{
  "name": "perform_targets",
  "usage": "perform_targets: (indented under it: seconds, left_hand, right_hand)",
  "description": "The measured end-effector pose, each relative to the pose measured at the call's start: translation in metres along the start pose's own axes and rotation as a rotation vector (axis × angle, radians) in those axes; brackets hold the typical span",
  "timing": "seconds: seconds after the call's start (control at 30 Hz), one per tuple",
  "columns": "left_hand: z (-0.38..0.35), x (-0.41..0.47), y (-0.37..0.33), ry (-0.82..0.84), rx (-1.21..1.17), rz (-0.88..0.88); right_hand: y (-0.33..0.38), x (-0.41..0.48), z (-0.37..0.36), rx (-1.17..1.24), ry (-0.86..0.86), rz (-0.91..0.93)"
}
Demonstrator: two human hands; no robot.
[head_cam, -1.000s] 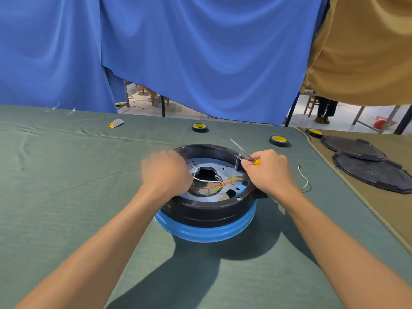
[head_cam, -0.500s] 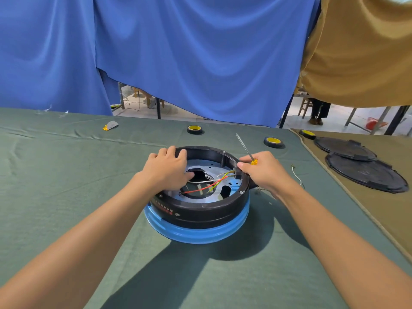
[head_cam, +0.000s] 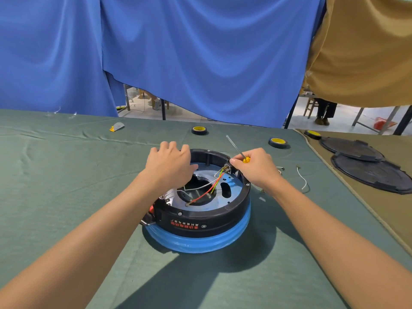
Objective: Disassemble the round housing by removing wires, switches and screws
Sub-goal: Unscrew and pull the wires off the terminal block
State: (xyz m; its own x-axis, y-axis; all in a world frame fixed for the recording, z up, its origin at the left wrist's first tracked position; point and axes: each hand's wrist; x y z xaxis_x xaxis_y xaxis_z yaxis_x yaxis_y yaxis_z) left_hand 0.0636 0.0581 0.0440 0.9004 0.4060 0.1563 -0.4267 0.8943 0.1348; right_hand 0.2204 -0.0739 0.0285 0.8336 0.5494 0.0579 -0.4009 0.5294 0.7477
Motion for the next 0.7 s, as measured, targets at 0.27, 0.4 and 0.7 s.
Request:
perform_targets:
  seconds: [0.27, 0.4, 0.7]
  left_hand:
    - [-0.003, 0.032, -0.006, -0.043, -0.281, -0.383]
    - [-0.006, 0.039, -0.009, -0.045, -0.319, -0.445]
    - [-0.02, 0.037, -0.012, -0.044, -0.278, -0.383]
  right_hand:
    - [0.003, 0.007, -0.004, -0.028, -0.037, -0.031]
    - [0.004, 0.013, -0.005, 0.073, -0.057, -0.097]
    - [-0.001, 0.003, 0.004, 0.045, -0.037, -0.178]
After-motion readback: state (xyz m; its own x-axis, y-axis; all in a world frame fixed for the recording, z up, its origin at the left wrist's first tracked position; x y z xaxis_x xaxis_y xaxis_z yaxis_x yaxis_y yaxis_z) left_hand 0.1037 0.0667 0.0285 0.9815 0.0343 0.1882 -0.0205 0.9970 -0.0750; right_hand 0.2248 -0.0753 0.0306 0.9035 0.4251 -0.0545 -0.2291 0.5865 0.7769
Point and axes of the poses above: each hand's wrist, its own x-axis towards the middle knuckle, its own z-axis out of the back of the hand, y = z × x, and after that the axes turned 14 degrees about -z, right-handed
